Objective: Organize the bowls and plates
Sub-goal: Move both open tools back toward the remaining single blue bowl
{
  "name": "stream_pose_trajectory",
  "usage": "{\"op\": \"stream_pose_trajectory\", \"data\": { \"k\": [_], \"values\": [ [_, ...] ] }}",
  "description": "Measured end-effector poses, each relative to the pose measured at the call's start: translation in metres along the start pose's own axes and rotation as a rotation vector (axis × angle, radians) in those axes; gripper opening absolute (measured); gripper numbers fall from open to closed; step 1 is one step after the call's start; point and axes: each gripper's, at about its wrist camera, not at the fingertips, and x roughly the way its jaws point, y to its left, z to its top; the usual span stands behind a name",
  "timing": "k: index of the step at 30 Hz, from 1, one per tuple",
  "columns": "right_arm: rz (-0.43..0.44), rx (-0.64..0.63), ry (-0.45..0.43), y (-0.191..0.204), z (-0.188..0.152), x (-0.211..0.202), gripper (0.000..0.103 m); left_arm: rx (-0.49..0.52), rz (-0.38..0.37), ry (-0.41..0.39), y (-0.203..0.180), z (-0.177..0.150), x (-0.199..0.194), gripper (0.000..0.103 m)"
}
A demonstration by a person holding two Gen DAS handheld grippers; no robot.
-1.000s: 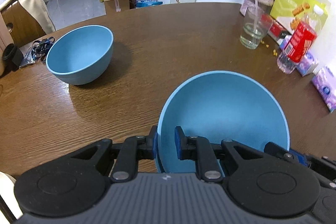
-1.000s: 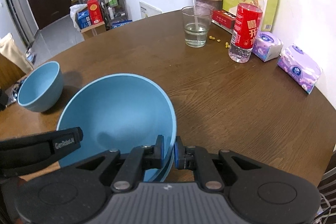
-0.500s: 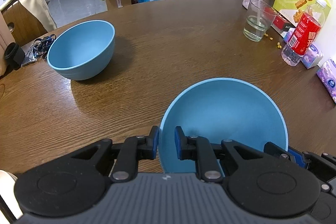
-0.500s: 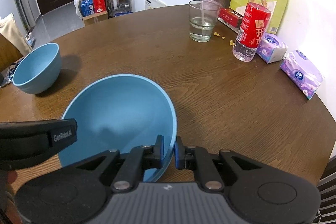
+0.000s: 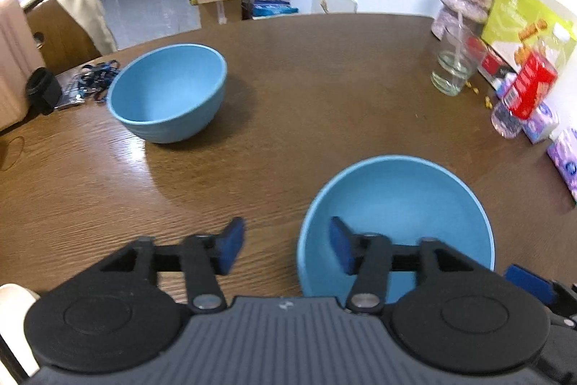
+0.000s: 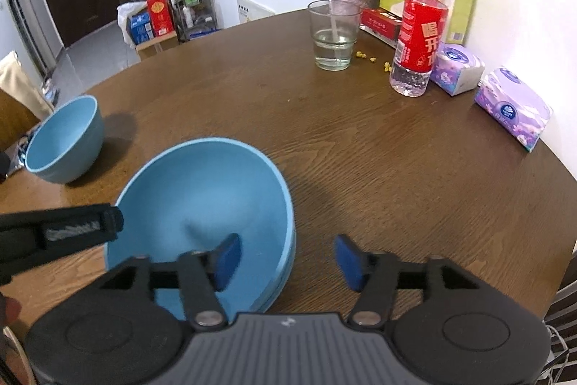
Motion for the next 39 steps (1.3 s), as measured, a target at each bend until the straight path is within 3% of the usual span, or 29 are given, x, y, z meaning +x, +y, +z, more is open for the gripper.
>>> {"op": "stream_pose_trajectory", "data": {
  "k": [2,5,8,22,39],
  "values": [
    [0.008,0.016,-0.009,-0.004,-0.001,-0.004,0.082,-0.008,0.009,-0.021,0.005,0.000,-0.007,0.087],
    [0.029,0.045,-0.022,-0.008,-0.003,-0.012,0.093,-0.021,0.001,-0.053,0.012,0.000,-0.017,0.103],
    [0.049,0.072,-0.030,-0.012,-0.005,-0.019,0.103,-0.032,-0.011,-0.063,0.019,-0.003,-0.025,0.103],
    [0.101,0.098,-0.073,-0.015,-0.020,-0.052,0.103,-0.111,0.002,-0.149,0.042,-0.020,-0.071,0.103],
    [0.175,0.023,-0.110,-0.001,-0.025,-0.081,0.103,-0.212,0.045,-0.195,0.074,-0.038,-0.107,0.103]
  ]
}}
